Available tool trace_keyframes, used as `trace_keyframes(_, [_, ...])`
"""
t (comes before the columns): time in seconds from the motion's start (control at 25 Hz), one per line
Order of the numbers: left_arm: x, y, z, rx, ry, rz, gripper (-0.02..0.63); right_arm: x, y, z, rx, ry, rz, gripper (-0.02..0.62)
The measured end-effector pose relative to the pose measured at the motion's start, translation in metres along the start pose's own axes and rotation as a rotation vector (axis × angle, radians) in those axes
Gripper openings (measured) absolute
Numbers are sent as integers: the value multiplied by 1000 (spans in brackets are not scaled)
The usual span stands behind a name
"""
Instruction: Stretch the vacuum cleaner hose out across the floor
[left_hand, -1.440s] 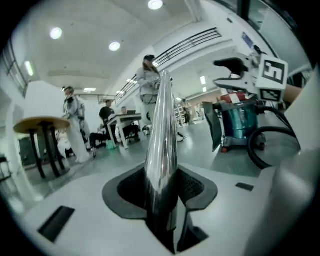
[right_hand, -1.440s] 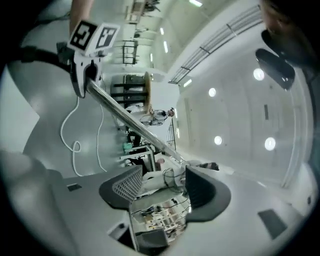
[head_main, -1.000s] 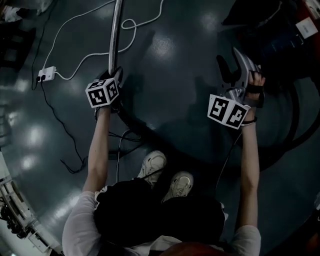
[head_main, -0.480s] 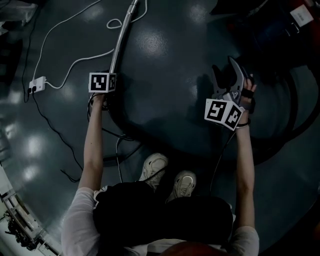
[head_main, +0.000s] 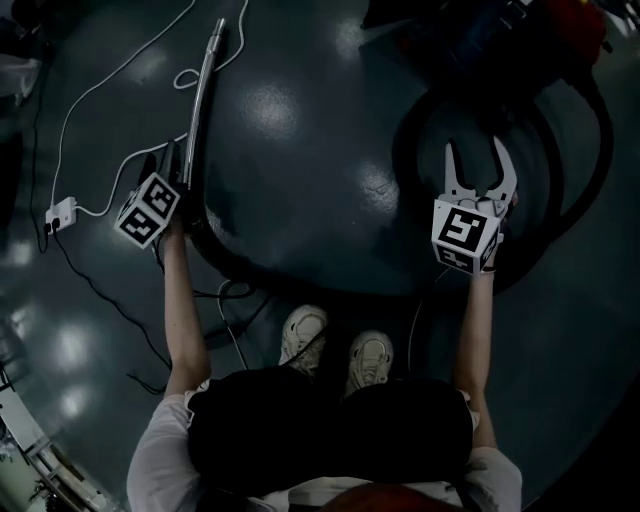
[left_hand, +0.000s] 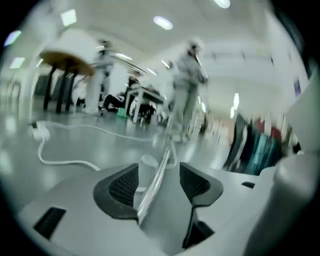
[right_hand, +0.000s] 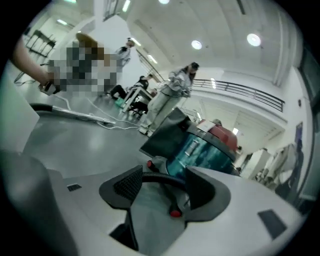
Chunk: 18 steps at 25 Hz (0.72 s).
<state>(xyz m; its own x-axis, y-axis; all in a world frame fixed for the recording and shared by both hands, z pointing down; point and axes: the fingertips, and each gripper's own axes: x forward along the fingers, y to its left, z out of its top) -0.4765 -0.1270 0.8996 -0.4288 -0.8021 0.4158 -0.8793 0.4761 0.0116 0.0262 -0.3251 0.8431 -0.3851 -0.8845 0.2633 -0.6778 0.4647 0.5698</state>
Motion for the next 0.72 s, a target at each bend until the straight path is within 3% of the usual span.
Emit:
trace_keyframes(0.04, [-8, -2, 28, -163, -98, -21, 261, -11, -12, -10, 52, 19, -38, 257])
trace_keyframes(0.08, [-11, -10, 47, -174, -145, -35, 261, -22, -24, -23, 98, 43, -81, 256])
trace_keyframes(0.2, [-9, -76, 57, 117, -142, -147, 261, -59, -55, -83, 231, 158, -186, 256])
trace_keyframes(0.32, [-14, -185, 40, 227, -138, -372, 261, -101, -90, -169, 368, 315, -291, 257])
trace_keyframes(0.36, [-18, -220, 27, 302, -128, -435, 261, -118, -99, -199, 428, 359, -333, 256])
trace_keyframes(0.44, [-27, -278, -2, 493, -119, -532, 261, -148, -109, -249, 596, 413, -399, 256])
trace_keyframes(0.52, [-39, -322, -22, 634, -136, -603, 261, -168, -109, -282, 811, 426, -435, 256])
trace_keyframes(0.6, [-48, -359, -32, 693, -149, -671, 261, -178, -103, -303, 984, 433, -434, 256])
trace_keyframes(0.72, [-63, -401, -34, 669, -141, -765, 261, -176, -103, -313, 1121, 417, -403, 256])
